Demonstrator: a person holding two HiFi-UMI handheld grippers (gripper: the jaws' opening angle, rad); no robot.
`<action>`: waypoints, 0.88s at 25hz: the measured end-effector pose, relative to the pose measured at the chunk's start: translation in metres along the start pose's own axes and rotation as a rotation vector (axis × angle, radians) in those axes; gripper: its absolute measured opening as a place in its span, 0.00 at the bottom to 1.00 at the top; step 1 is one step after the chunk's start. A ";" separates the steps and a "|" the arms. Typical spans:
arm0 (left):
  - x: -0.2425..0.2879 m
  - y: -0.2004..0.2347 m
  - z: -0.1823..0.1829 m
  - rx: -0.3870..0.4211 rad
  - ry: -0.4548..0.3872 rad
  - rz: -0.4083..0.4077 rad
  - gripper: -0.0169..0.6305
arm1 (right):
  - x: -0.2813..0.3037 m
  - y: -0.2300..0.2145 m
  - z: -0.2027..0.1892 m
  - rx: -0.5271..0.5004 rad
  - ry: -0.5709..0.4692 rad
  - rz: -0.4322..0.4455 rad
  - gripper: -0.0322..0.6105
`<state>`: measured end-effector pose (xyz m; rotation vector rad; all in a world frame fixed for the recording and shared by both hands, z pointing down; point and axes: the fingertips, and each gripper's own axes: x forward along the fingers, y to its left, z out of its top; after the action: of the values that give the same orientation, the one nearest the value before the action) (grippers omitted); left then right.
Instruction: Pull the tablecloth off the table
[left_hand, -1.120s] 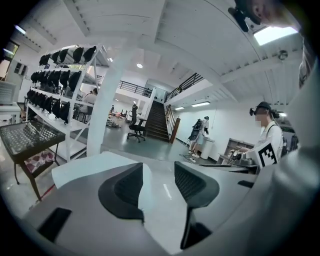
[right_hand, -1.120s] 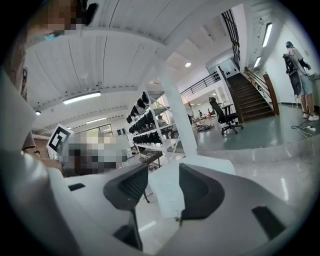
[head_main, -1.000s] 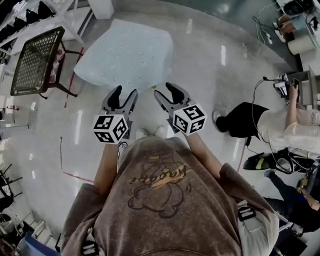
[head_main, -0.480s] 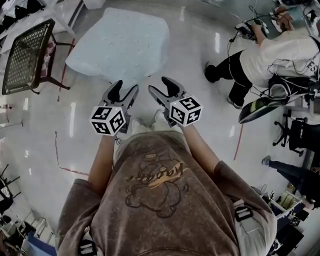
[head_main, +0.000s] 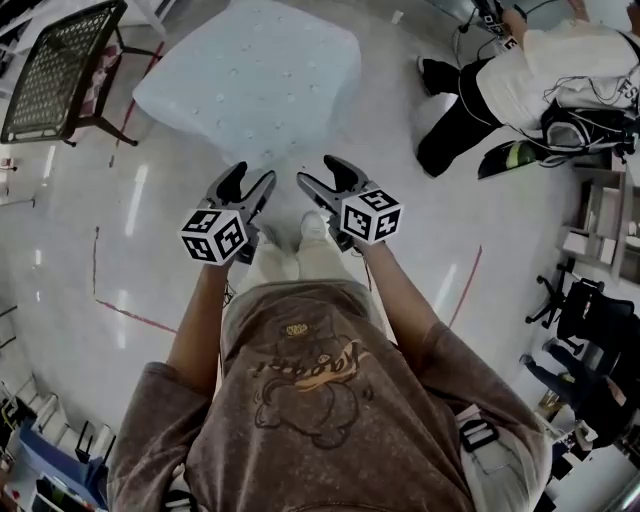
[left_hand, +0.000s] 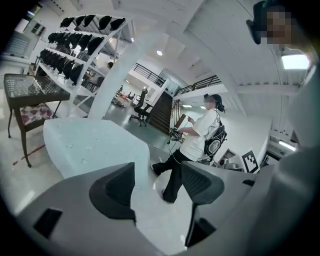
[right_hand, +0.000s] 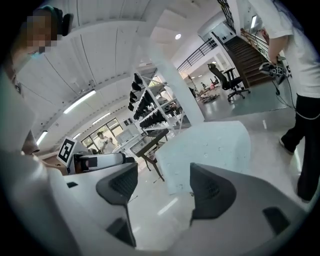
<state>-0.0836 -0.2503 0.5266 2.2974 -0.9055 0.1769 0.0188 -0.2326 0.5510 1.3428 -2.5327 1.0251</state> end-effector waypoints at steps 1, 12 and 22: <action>0.006 0.003 -0.006 -0.013 0.003 0.010 0.46 | 0.003 -0.008 -0.003 0.001 0.020 0.008 0.54; 0.056 0.043 -0.069 -0.195 0.011 0.082 0.46 | 0.045 -0.070 -0.057 0.016 0.185 0.041 0.54; 0.084 0.082 -0.119 -0.357 -0.021 0.141 0.46 | 0.080 -0.110 -0.098 0.035 0.234 0.065 0.49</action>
<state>-0.0614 -0.2683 0.6916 1.9111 -1.0203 0.0460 0.0333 -0.2719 0.7128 1.0829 -2.4089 1.1688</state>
